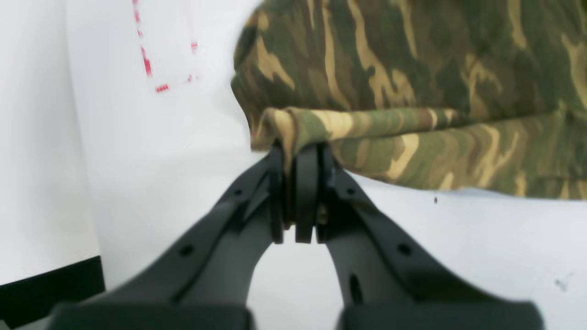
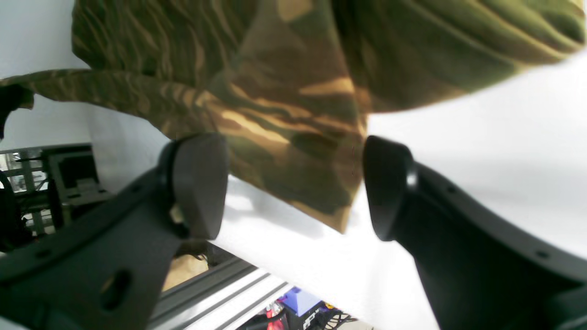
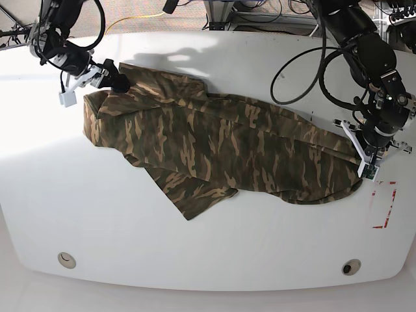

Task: Fold the T-shirt properly
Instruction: 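Regrasp the shirt edge with the right gripper near its corner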

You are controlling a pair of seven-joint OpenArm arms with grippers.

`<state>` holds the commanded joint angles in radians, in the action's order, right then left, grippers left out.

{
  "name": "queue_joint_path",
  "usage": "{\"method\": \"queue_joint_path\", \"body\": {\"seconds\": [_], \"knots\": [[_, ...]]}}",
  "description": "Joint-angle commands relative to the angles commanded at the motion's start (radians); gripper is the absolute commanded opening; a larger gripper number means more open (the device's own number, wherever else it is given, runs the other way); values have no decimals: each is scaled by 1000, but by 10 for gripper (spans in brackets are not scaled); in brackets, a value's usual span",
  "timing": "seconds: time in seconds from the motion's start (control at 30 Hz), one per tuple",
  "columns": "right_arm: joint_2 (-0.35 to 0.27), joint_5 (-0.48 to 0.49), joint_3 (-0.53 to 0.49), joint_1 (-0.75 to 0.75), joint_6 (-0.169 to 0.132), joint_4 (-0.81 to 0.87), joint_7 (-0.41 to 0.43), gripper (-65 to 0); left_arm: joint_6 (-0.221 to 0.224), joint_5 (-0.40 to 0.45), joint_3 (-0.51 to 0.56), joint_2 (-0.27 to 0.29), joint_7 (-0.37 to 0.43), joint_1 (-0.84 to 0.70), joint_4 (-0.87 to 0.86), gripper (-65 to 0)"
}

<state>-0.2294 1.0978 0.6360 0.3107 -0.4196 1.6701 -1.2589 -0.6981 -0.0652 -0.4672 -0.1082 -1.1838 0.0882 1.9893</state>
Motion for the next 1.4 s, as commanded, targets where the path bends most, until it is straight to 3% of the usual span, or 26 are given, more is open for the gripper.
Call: {"method": "queue_joint_path", "body": {"seconds": [0.1,0.27,0.43,0.73,0.87,1.07,1.4], "knots": [[2,-54,21,-9,0,0,3,-212,0,0,0,0,0,-3,0,-650],[-8,-63,107,-48,0,0,0,-212,0,0,0,0,0,-2,0,-650],[-83,-61,114,-64,-9,3,2,-212,0,0,0,0,0,-3,0,-650],[-144,-63,109,-123,-9,0,2,-212,0,0,2,0,0,-3,0,-650],[-146,-68,104,-147,-9,-2,0,-212,0,0,2,0,0,-3,0,-650],[-138,-61,-3,-150,-9,5,0,-212,0,0,2,0,0,-3,0,-650],[-86,-60,-9,-100,-6,5,0,-212,0,0,2,-3,0,-5,-2,-650]]}}
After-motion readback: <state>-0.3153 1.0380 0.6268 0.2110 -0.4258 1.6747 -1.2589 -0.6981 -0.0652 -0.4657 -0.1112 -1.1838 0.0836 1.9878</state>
